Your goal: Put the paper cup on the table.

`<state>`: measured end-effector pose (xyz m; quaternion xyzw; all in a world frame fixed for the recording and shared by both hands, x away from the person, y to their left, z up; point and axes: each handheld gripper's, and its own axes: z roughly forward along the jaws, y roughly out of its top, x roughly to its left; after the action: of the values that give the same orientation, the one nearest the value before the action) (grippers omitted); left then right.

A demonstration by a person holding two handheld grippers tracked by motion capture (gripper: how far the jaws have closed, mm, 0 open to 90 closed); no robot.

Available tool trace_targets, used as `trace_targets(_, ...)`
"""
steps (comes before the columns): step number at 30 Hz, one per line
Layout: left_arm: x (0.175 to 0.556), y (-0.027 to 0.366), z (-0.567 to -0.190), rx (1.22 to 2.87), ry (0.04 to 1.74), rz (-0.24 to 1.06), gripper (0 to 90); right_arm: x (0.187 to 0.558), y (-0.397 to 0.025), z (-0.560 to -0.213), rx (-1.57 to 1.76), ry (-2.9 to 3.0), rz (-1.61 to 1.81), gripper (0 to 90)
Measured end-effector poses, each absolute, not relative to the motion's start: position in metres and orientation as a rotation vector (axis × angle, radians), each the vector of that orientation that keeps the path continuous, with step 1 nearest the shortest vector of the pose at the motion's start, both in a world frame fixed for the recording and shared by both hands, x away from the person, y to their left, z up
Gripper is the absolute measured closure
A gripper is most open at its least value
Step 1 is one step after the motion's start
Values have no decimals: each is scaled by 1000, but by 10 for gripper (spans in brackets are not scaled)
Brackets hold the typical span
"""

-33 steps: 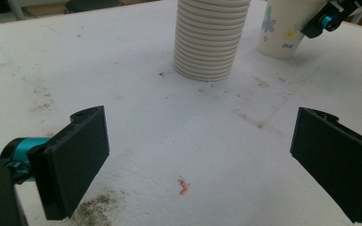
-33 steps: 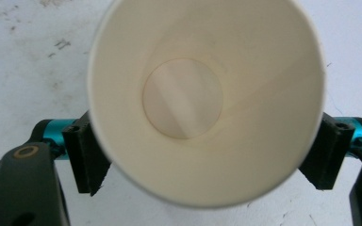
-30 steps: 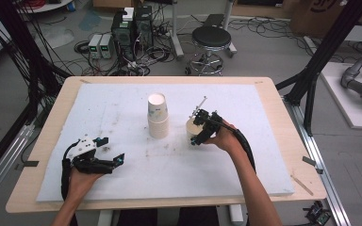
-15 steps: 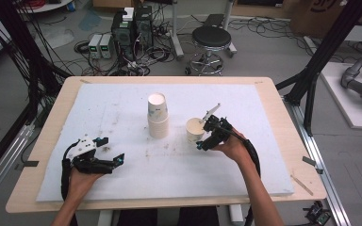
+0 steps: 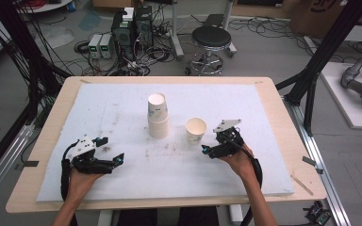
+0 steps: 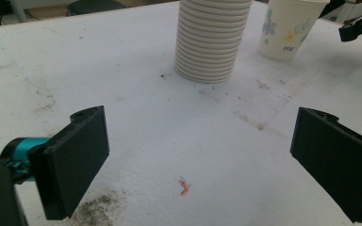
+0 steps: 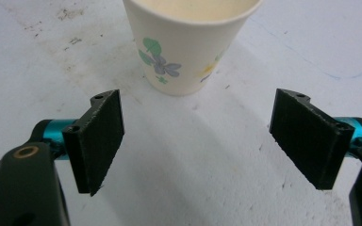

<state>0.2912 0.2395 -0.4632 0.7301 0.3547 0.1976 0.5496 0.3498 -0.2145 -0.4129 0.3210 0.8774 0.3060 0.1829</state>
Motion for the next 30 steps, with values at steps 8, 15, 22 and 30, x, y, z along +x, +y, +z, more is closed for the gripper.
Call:
trace_targets(8, 291, 240, -463, 1721, 856, 468, 51, 324, -229, -425, 907, 2353, 1026, 186)
trace_targets(15, 290, 242, -463, 1695, 862, 477, 51, 315, -243, -436, 917, 2228, 1166, 158)
trace_targets(22, 286, 241, -463, 1685, 847, 524, 51, 315, -256, -448, 1008, 2151, 1221, 159)
trace_targets(30, 287, 241, -464, 1688, 857, 513, 51, 312, -260, -450, 1018, 2115, 1247, 159)
